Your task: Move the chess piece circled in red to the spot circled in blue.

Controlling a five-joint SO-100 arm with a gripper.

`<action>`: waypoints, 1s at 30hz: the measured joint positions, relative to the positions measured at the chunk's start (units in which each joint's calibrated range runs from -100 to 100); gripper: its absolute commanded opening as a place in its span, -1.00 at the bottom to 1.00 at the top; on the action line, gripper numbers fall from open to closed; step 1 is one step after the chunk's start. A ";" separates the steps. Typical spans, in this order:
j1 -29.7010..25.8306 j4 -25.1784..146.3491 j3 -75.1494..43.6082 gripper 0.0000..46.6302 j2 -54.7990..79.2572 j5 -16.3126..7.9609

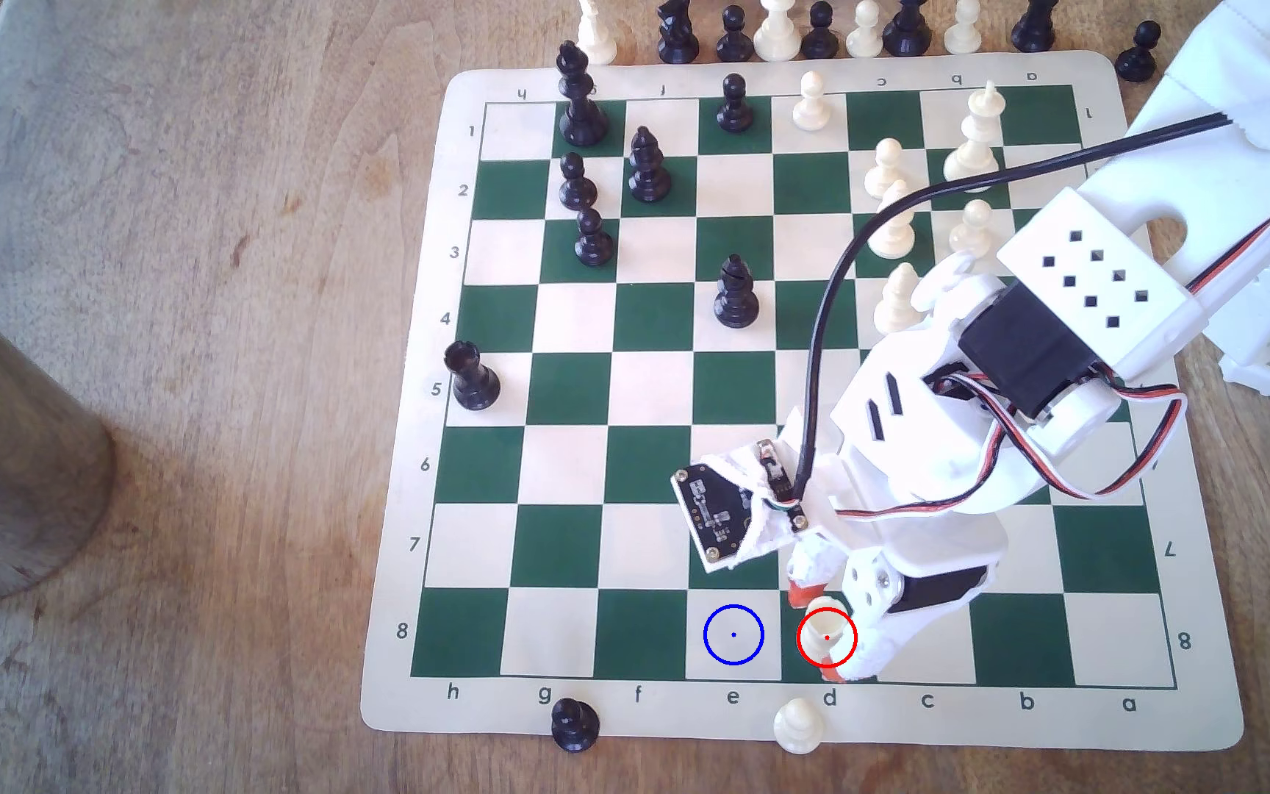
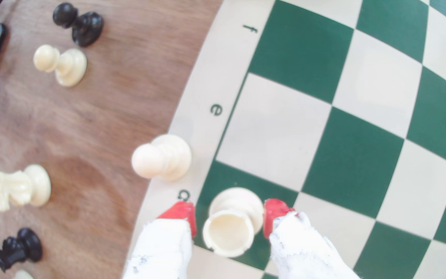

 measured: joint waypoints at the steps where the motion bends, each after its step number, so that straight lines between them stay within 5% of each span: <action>1: 0.00 0.00 0.00 -0.99 0.00 0.05; 16: 0.00 5.42 -2.17 -0.99 -0.42 0.39; 30: 1.33 10.04 -15.73 -0.99 -3.44 -3.81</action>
